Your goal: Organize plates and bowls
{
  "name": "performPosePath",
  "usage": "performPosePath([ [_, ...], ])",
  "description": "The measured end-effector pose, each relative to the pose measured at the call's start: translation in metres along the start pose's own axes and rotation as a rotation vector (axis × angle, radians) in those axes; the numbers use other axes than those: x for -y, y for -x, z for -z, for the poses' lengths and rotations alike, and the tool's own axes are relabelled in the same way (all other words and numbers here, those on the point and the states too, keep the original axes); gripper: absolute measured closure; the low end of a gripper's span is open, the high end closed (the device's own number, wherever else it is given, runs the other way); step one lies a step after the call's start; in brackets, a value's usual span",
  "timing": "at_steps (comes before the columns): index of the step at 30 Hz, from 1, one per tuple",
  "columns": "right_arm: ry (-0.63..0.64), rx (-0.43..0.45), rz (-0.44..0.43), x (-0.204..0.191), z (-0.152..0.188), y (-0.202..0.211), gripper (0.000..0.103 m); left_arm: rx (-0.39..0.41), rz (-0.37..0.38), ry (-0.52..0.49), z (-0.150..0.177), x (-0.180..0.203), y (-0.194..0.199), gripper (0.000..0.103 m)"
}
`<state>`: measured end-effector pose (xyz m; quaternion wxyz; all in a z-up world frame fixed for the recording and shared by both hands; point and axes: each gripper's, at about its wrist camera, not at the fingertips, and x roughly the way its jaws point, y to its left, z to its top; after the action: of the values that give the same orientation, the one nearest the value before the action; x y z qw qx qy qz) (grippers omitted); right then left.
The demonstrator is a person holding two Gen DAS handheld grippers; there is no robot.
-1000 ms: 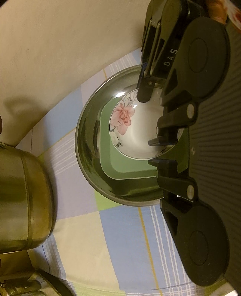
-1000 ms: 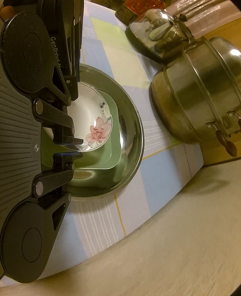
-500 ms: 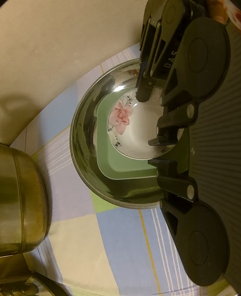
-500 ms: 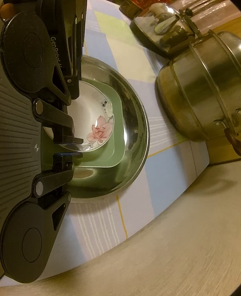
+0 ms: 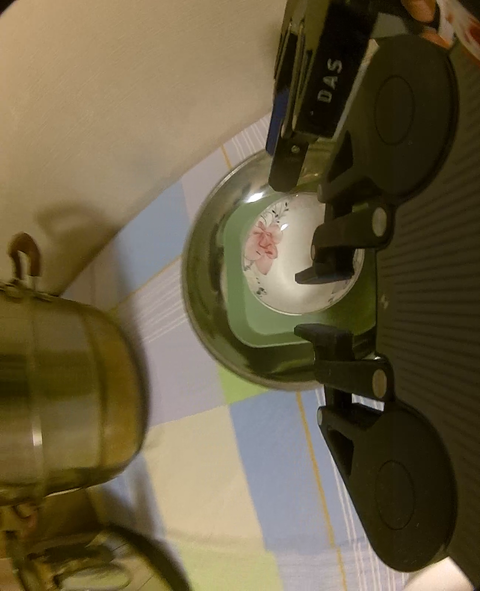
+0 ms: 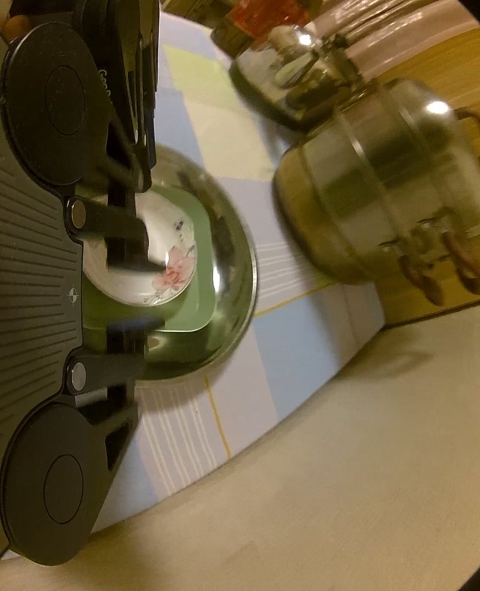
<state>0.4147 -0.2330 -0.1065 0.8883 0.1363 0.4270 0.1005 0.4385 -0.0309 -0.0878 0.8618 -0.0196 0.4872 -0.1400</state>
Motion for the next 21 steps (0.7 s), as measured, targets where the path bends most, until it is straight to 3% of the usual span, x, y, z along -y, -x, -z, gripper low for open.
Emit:
performPosePath([
  [7, -0.027, 0.061, -0.055, -0.002, 0.010, 0.055, 0.055, 0.075, -0.036, -0.031, 0.020, 0.008, 0.059, 0.064],
  [14, -0.072, 0.088, -0.131, 0.001, 0.043, 0.111, 0.051, 0.116, -0.093, -0.027, 0.058, 0.020, 0.113, 0.059],
  [21, -0.073, 0.067, -0.168, 0.001, 0.083, 0.154, 0.039, 0.136, -0.117, 0.034, 0.109, 0.029, 0.160, 0.058],
])
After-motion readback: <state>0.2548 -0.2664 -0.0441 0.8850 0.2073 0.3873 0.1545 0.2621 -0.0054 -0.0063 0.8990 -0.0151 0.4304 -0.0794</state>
